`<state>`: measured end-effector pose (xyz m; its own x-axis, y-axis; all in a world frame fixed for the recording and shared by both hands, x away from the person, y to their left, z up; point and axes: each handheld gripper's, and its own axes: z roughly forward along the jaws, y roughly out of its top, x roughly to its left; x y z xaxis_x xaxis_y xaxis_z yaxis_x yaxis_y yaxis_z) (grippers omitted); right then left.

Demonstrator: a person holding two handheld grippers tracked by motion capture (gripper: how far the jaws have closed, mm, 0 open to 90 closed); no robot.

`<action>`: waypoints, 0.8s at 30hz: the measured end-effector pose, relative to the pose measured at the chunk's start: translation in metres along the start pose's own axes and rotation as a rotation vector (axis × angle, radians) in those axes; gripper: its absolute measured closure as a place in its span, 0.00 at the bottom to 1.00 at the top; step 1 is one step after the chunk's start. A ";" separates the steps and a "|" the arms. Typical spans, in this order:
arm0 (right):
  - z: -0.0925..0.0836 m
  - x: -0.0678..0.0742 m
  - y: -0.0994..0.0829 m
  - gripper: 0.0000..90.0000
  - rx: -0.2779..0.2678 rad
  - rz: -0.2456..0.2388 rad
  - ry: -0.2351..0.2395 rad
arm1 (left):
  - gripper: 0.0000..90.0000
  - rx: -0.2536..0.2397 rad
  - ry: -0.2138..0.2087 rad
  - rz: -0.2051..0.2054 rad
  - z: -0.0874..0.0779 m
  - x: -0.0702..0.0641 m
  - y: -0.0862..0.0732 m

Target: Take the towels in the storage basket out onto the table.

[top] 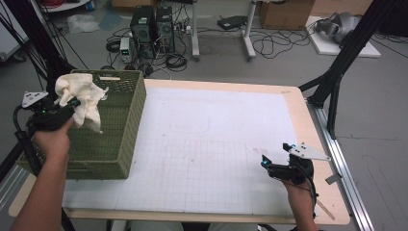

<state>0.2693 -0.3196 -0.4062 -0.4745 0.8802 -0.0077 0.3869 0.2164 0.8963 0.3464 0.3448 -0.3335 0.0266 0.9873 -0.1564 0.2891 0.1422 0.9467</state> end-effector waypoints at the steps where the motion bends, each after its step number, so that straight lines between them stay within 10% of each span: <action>1: 0.000 0.000 0.000 0.10 0.000 0.000 -0.002 | 0.82 -0.017 -0.012 -0.002 -0.003 -0.001 0.003; 24: 0.001 0.000 0.001 0.10 0.002 0.054 0.030 | 0.82 -0.219 -0.253 0.095 -0.041 -0.071 0.047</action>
<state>0.2708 -0.3189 -0.4056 -0.4763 0.8777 0.0536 0.4143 0.1702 0.8941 0.3188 0.2842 -0.2663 0.2883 0.9519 -0.1036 0.0622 0.0894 0.9941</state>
